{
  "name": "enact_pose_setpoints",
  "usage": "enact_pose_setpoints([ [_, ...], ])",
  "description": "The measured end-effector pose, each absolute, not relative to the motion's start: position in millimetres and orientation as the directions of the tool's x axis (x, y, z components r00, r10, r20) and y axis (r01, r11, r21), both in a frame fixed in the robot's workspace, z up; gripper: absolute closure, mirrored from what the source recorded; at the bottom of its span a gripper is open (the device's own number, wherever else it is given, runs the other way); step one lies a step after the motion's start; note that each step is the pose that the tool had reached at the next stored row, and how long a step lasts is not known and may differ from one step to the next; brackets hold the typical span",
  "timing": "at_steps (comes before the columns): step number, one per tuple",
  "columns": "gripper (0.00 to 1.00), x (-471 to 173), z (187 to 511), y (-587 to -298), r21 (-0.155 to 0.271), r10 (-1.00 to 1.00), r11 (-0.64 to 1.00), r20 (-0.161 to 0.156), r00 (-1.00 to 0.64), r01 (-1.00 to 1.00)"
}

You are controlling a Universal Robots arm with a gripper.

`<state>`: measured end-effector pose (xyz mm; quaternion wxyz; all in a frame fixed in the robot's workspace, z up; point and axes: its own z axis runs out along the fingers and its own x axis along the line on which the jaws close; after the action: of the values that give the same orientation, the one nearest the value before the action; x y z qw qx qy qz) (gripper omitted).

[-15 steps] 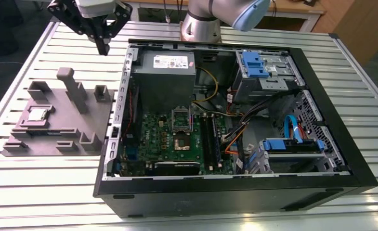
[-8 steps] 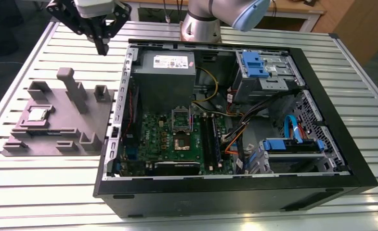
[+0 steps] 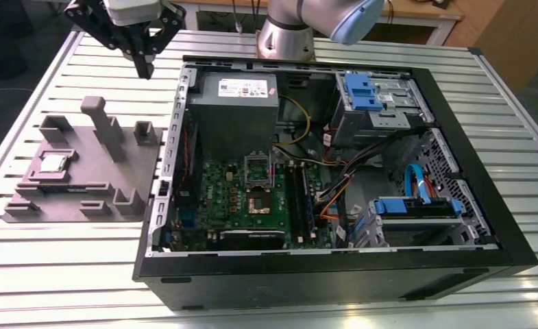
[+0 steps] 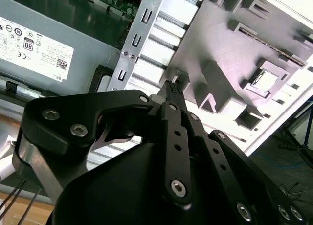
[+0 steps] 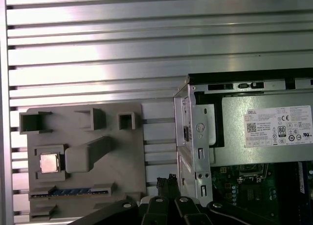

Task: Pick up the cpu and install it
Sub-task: 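Reach for the cpu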

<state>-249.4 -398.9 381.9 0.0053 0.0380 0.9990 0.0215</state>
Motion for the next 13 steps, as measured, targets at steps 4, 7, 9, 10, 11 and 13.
enact_pose_setpoints([
  [4, 0.90, -250.8, 381.7, -398.9, 0.043, 0.076, 0.996, -0.009, -0.997, 0.076],
  [7, 0.90, -251.5, 381.6, -398.9, 0.043, 0.076, 0.996, -0.009, -0.997, 0.076],
  [9, 0.90, -252.5, 381.6, -398.9, 0.043, 0.076, 0.996, -0.009, -0.997, 0.076],
  [10, 0.90, -253.4, 381.6, -399.0, 0.043, 0.076, 0.996, -0.009, -0.997, 0.076],
  [11, 0.90, -254.2, 381.5, -398.9, 0.043, 0.076, 0.996, -0.009, -0.997, 0.076],
  [13, 0.90, -255.8, 381.4, -398.9, 0.043, 0.076, 0.996, -0.009, -0.997, 0.076],
])
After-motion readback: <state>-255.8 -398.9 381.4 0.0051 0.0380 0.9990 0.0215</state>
